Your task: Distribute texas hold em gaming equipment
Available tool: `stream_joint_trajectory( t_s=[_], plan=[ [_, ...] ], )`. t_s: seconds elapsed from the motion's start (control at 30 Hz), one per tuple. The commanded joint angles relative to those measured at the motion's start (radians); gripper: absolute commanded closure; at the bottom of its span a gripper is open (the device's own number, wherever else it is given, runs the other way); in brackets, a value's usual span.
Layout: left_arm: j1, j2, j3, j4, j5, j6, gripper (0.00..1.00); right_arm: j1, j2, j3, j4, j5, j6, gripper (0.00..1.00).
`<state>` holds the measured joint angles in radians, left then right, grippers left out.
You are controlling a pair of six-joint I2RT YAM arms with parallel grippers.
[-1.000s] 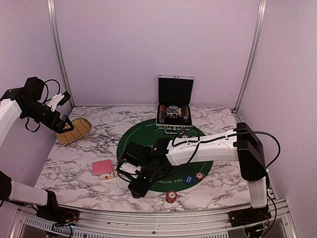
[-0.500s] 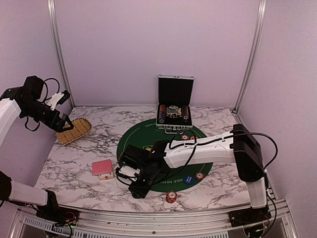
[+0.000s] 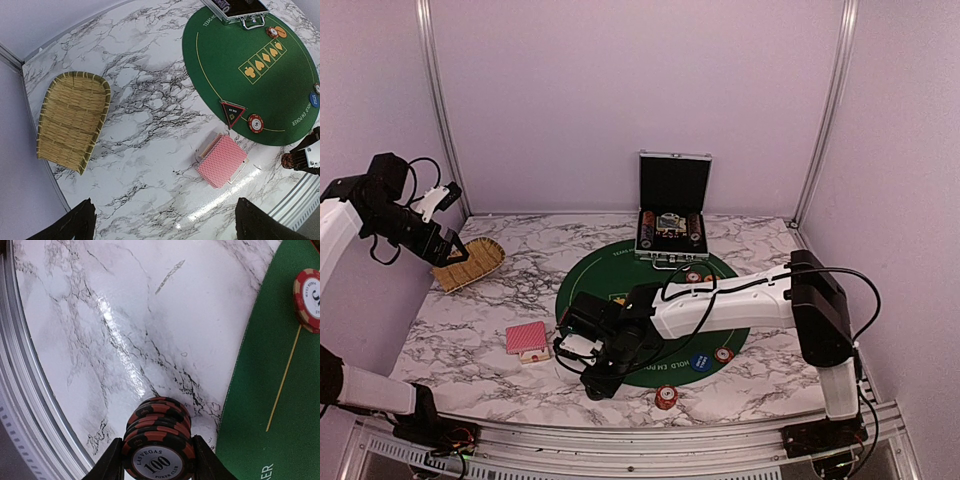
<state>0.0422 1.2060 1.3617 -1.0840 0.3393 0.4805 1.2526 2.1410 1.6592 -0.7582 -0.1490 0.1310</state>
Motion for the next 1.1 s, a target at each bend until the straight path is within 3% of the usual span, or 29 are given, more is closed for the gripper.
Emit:
stream_joint_trajectory(
  t_s=[0.0,0.6,1.07],
  plan=[
    [-0.002,0.001,0.013,-0.032,0.006,0.010,0.01,0.011,-0.035,0.035,-0.003,0.018,0.010,0.61],
    [-0.001,0.004,0.015,-0.033,0.009,0.008,0.01,-0.060,-0.058,0.094,-0.029,0.057,0.001,0.64],
    [-0.002,0.003,0.025,-0.032,0.012,0.003,0.01,-0.153,0.100,0.175,0.011,0.030,-0.047,0.67]
  ],
)
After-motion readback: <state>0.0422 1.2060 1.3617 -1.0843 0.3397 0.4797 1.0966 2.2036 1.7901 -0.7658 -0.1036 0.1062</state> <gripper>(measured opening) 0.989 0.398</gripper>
